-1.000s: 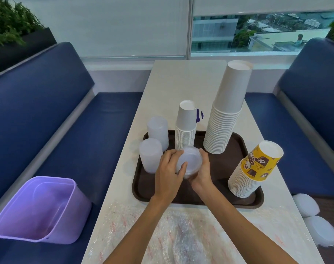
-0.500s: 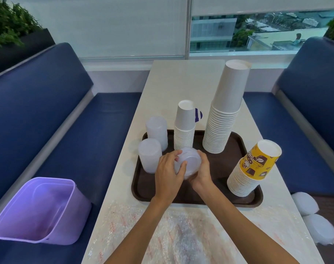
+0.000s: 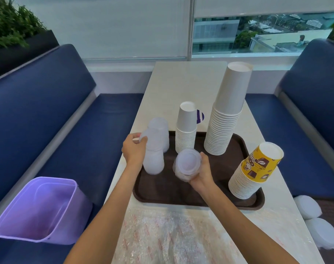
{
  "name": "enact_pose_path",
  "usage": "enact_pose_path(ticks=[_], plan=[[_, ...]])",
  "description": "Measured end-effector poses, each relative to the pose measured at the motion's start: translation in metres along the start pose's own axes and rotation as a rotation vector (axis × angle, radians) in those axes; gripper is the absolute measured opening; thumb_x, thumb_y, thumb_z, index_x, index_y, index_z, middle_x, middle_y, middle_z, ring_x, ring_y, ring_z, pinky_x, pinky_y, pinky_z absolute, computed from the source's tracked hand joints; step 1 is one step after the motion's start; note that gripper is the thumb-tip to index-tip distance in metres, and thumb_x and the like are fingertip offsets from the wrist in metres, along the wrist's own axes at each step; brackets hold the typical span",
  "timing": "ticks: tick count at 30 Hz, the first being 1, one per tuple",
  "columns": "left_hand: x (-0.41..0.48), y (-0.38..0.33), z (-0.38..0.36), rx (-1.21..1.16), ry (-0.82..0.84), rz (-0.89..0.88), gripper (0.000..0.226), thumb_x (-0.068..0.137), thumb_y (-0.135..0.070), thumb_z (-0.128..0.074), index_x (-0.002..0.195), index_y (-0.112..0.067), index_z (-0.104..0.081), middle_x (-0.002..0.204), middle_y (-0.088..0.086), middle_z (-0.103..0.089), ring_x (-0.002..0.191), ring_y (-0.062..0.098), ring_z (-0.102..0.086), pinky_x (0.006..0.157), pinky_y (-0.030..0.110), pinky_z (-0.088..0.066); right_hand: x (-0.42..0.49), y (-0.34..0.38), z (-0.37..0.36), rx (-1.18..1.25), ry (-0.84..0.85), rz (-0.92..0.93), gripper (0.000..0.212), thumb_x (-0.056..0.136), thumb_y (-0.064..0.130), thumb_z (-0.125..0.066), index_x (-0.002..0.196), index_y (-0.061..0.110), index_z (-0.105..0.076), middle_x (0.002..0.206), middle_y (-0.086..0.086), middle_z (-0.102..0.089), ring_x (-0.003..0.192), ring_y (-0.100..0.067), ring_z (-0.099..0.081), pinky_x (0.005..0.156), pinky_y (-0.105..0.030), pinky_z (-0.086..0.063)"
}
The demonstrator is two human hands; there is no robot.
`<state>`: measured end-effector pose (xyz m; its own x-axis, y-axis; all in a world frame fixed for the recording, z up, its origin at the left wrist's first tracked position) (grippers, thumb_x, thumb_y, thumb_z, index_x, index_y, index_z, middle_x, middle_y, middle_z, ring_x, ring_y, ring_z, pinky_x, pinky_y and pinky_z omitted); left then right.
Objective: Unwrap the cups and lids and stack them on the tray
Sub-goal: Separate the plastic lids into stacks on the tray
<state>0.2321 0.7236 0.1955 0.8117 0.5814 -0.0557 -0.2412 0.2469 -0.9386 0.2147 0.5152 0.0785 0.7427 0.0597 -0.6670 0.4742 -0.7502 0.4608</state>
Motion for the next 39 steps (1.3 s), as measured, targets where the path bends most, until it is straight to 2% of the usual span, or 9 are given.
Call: enact_pose_path(ticks=[3,5,9,13,15,17,22,29,39], plan=[[0.009,0.008,0.000,0.095,0.013,0.034,0.022,0.089,-0.015,-0.060,0.110,-0.006,-0.060,0.110,0.009,-0.062,0.089,0.018,-0.053,0.075,0.028,-0.042,0.014,-0.004,0.012,-0.017,-0.043,-0.037,0.092,0.038,0.046,-0.082,0.121,0.017,-0.058,0.118,-0.009,-0.066,0.106,-0.028,-0.064,0.090,-0.046,-0.051],[0.011,0.012,-0.003,0.174,0.042,0.047,0.024,0.090,-0.014,-0.058,0.112,-0.004,-0.060,0.114,0.011,-0.062,0.094,0.021,-0.054,0.077,0.030,-0.045,0.016,-0.004,0.015,-0.032,-0.050,-0.043,0.096,0.034,0.046,-0.081,0.122,0.018,-0.058,0.118,-0.009,-0.067,0.106,-0.029,-0.065,0.092,-0.048,-0.050],[0.010,0.012,-0.009,0.325,0.065,-0.016,0.028,0.093,-0.013,-0.054,0.118,-0.002,-0.057,0.121,0.013,-0.058,0.103,0.027,-0.055,0.076,0.030,-0.040,0.010,-0.002,0.009,-0.026,-0.027,-0.039,0.087,0.043,0.045,-0.078,0.123,0.018,-0.058,0.119,-0.008,-0.067,0.106,-0.029,-0.064,0.093,-0.048,-0.050],[0.010,0.010,-0.015,0.467,0.069,-0.085,0.030,0.096,-0.018,-0.050,0.123,-0.004,-0.054,0.127,0.015,-0.047,0.105,0.031,-0.054,0.076,0.033,-0.041,0.013,0.000,0.010,-0.019,-0.033,-0.029,0.089,0.040,0.045,-0.080,0.121,0.016,-0.058,0.118,-0.009,-0.066,0.105,-0.029,-0.065,0.090,-0.047,-0.051],[0.010,0.011,-0.017,0.537,0.070,-0.109,0.031,0.097,-0.019,-0.048,0.124,-0.005,-0.053,0.127,0.016,-0.045,0.108,0.031,-0.051,0.076,0.035,-0.042,0.009,0.003,0.002,-0.041,0.012,0.015,0.061,0.066,0.046,-0.073,0.114,0.012,-0.058,0.110,-0.008,-0.065,0.098,-0.024,-0.063,0.085,-0.043,-0.052],[0.009,0.011,-0.019,0.588,0.066,-0.138,0.032,0.098,-0.019,-0.048,0.127,-0.007,-0.053,0.129,0.015,-0.045,0.114,0.030,-0.047,0.080,0.037,-0.044,0.010,0.006,0.000,-0.054,0.026,0.064,0.032,0.089,0.046,-0.054,0.102,0.016,-0.056,0.101,-0.004,-0.060,0.088,-0.019,-0.059,0.082,-0.038,-0.049],[0.003,0.008,-0.019,0.536,0.014,-0.251,0.035,0.100,-0.023,-0.042,0.132,-0.011,-0.051,0.134,0.012,-0.044,0.120,0.027,-0.042,0.087,0.038,-0.045,0.021,0.003,0.008,-0.012,0.015,-0.001,0.056,0.074,0.049,-0.064,0.120,0.017,-0.060,0.117,-0.008,-0.067,0.106,-0.026,-0.063,0.094,-0.045,-0.050],[-0.007,0.015,-0.033,0.488,0.146,-0.306,0.076,0.079,-0.054,-0.067,0.139,-0.019,-0.037,0.145,0.005,-0.036,0.129,0.025,-0.038,0.100,0.043,-0.040,0.015,0.004,0.003,0.019,0.062,0.000,0.047,0.090,0.047,-0.053,0.123,0.014,-0.055,0.120,-0.010,-0.063,0.106,-0.026,-0.060,0.096,-0.043,-0.049],[-0.001,0.024,-0.040,0.553,0.219,-0.310,0.071,0.085,-0.051,-0.062,0.142,-0.018,-0.034,0.144,0.008,-0.036,0.128,0.026,-0.039,0.101,0.040,-0.040,0.017,0.001,0.003,0.050,0.072,-0.033,0.050,0.086,0.047,-0.058,0.125,0.016,-0.055,0.125,-0.010,-0.062,0.109,-0.026,-0.060,0.097,-0.045,-0.048]])
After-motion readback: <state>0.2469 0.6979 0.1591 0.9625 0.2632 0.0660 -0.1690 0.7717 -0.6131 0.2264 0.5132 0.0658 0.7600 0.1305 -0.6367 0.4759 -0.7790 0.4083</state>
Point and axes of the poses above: each hand's wrist, its own x-axis towards the middle knuckle, its own z-axis out of the back of the hand, y = z × x, the point moved 7 cm from there along x, towards the middle knuckle
